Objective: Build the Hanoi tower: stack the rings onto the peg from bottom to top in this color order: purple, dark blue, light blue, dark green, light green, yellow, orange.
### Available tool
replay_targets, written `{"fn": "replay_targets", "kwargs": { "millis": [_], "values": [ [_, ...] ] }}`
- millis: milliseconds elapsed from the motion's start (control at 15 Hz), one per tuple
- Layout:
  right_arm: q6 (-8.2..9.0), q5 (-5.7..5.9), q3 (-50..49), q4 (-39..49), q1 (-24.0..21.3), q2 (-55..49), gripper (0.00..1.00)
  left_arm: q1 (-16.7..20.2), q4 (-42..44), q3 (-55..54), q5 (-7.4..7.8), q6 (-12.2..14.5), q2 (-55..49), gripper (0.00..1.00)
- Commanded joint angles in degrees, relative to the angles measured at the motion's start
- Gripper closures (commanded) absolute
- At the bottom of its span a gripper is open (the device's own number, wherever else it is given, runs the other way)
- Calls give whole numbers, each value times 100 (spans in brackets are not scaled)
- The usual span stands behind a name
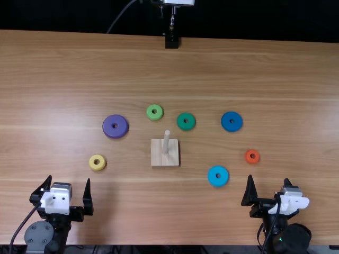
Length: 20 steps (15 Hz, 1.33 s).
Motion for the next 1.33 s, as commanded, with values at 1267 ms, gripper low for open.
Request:
{"fn": "replay_targets", "kwargs": {
  "millis": [1267],
  "values": [
    [-5, -22, -385, -425, 8, -69, 0, 336, 785, 1338, 778, 42, 997, 0]
  ]
}}
